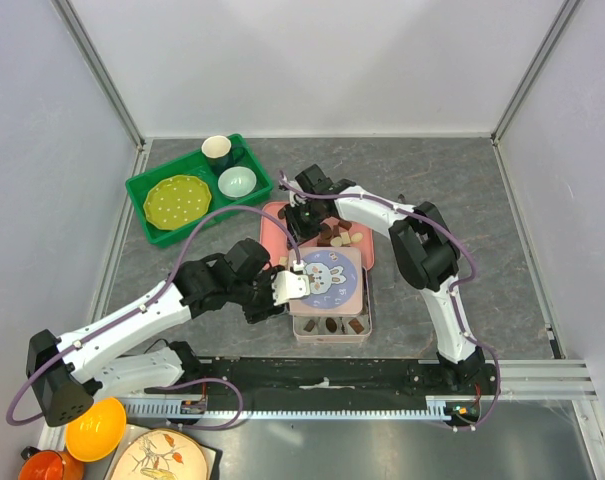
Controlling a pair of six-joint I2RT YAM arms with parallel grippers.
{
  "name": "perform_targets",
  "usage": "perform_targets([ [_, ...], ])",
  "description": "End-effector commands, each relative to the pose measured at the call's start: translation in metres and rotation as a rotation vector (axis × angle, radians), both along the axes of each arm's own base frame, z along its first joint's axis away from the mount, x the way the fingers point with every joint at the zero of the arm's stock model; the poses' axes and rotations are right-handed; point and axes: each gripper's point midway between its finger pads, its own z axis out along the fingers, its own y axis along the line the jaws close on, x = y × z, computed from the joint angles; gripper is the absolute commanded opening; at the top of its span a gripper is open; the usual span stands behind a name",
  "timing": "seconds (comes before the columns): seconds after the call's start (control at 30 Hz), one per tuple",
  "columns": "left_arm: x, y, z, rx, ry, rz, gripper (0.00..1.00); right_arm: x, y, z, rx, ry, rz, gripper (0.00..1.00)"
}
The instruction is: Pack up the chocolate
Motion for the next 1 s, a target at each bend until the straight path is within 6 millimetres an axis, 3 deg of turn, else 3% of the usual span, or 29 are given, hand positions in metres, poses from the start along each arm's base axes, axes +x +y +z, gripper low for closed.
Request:
perform_targets([
  [0.0,0.004,0.000,0.003,-0.014,-0.028,0.021,0.59,0.002,0.010,0.018,0.049,-0.036,0.062,0.27],
  [0.7,0.022,0.010,-0.026,0.064,-0.090,0.077,0.59,-0.030,-0.011,0.031,0.048,-0.016,0.097,0.25],
  [0.97,0.027,0.005,-0.032,0.069,-0.086,0.078,0.59,-0.038,-0.021,0.039,0.048,-0.036,0.070,0.24],
])
